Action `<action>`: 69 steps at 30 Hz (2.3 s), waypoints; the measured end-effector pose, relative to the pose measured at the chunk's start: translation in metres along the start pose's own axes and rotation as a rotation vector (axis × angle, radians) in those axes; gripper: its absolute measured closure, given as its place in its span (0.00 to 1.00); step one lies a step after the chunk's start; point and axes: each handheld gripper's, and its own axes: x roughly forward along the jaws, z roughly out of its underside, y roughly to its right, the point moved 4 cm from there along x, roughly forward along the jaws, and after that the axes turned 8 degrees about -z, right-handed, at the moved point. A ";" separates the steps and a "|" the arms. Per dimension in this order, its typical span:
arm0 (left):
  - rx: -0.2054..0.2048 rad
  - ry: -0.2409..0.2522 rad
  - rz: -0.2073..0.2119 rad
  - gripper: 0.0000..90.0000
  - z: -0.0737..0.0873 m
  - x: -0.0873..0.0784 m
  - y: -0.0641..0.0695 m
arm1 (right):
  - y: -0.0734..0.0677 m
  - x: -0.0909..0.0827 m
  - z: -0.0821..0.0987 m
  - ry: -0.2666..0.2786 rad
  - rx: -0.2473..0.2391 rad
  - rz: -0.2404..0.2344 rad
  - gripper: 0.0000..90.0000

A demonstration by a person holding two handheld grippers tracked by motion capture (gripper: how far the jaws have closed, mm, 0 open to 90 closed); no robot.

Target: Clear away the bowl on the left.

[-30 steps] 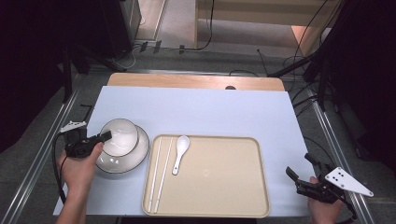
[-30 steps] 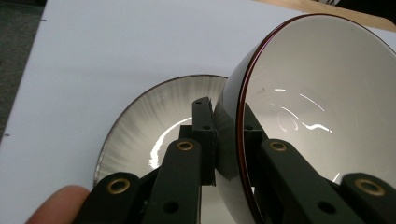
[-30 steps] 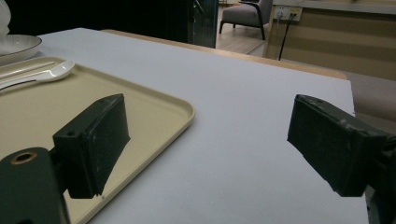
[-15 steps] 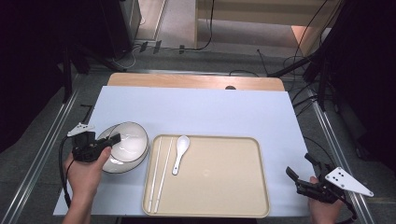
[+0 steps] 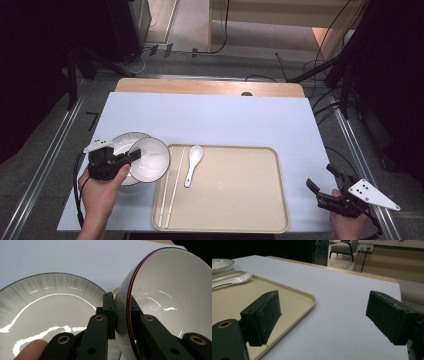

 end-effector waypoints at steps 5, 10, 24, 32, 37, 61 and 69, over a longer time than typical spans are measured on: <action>0.025 -0.013 0.025 0.92 0.006 0.000 0.014 | 0.000 0.000 0.000 0.001 0.000 0.001 0.15; 0.043 -0.029 0.051 0.92 0.014 0.002 0.026 | 0.000 0.000 0.000 0.003 -0.001 0.002 0.15; 0.077 -0.075 0.110 0.92 0.036 0.006 0.049 | 0.000 0.000 0.000 0.000 0.000 0.006 0.15; 0.103 -0.108 0.147 0.92 0.051 0.008 0.064 | 0.000 0.000 0.000 0.009 -0.007 0.012 0.15; 0.121 -0.130 0.165 0.92 0.059 0.011 0.072 | 0.000 0.000 0.000 0.014 -0.006 0.013 0.15; 0.192 -0.220 0.213 0.92 0.082 0.020 0.096 | 0.000 0.000 0.000 0.010 -0.010 0.010 0.14; 0.209 -0.244 0.227 0.91 0.084 0.022 0.097 | 0.000 0.000 0.000 0.009 -0.011 0.012 0.15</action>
